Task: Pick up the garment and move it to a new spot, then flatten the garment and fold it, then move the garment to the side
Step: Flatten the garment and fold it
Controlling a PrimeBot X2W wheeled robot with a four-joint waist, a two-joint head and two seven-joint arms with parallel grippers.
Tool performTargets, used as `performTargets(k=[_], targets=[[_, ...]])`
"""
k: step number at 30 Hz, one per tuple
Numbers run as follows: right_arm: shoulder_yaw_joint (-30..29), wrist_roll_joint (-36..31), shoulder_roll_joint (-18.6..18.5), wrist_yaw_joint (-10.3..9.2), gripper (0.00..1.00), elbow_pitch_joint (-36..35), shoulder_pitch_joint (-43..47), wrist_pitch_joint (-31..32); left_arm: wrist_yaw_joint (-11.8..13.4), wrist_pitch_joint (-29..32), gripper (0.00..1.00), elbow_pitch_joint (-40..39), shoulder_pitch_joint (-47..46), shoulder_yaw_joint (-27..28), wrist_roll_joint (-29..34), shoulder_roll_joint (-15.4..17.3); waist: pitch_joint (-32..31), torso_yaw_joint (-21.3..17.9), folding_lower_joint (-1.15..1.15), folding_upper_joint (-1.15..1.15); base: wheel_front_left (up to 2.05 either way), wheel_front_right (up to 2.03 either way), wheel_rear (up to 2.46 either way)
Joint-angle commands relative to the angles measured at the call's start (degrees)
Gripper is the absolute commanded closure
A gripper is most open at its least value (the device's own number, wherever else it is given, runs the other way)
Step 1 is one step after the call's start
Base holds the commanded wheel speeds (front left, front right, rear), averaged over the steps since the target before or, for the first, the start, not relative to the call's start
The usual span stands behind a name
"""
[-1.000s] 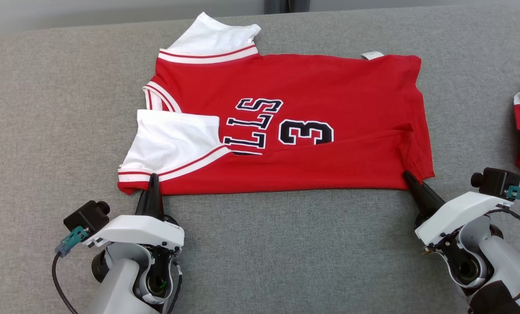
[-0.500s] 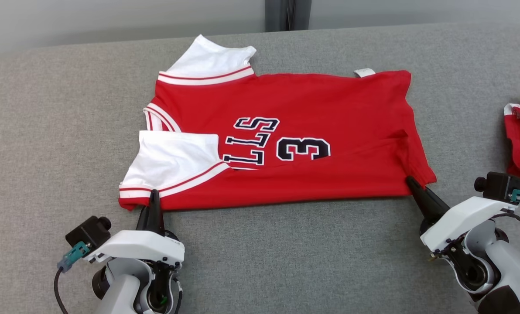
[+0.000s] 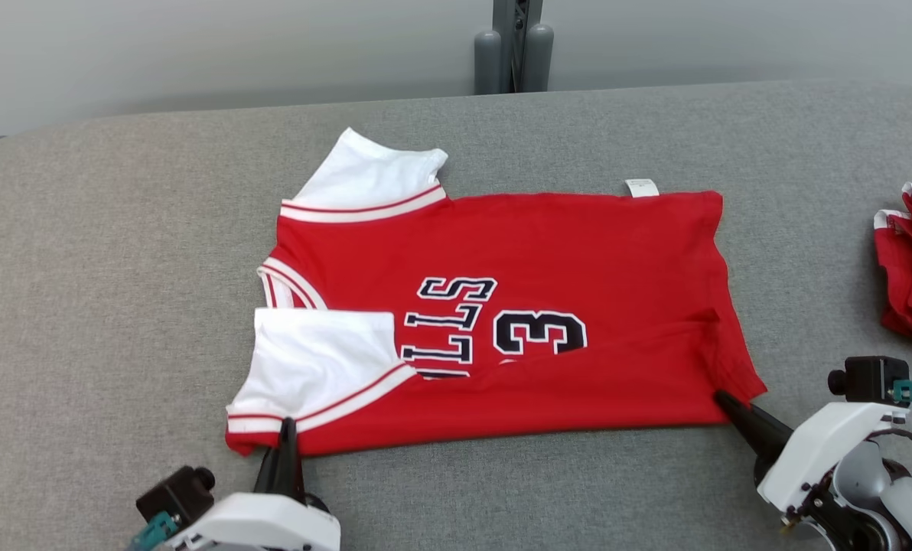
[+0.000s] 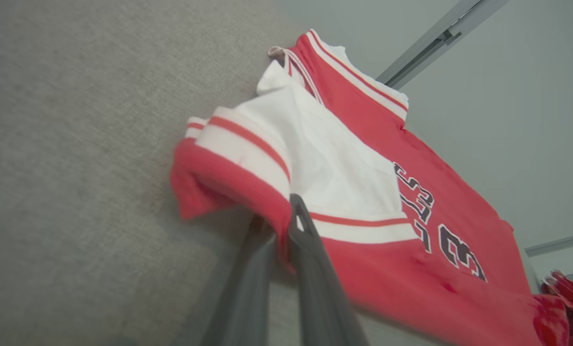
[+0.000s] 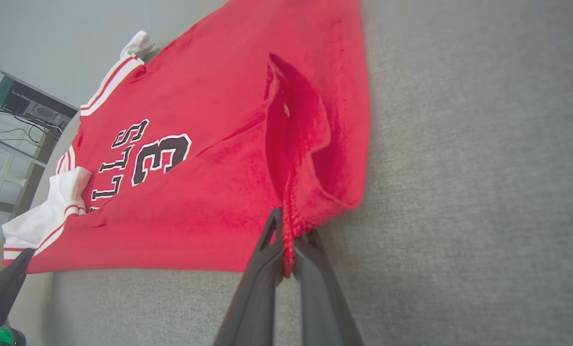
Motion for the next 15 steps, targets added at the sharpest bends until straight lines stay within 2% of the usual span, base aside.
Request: performTargets(k=[1, 4, 15], targets=[[-0.4, 0.1, -0.9, 0.01, 1.0, -0.6, 1.1, 0.7, 0.5, 0.0, 1.0, -0.6, 1.4, -0.1, 0.9, 0.4, -0.1, 0.2, 0.0, 0.0, 0.0, 0.0, 0.0], [-1.2, -0.3, -1.9, 0.01, 1.0, -2.5, 3.0, 2.4, 0.3, 0.0, 1.0, -2.0, 4.1, -0.7, 1.5, 0.8, -0.2, 0.5, 0.0, 0.0, 0.0, 0.0, 0.0], [-7.1, -1.4, -3.4, 0.01, 1.0, -8.4, 11.9, 10.4, 2.4, 0.7, 1.0, -8.2, 10.7, -2.2, 3.4, 3.1, -0.8, 1.8, 0.0, 0.0, 0.0, 0.0, 0.0]])
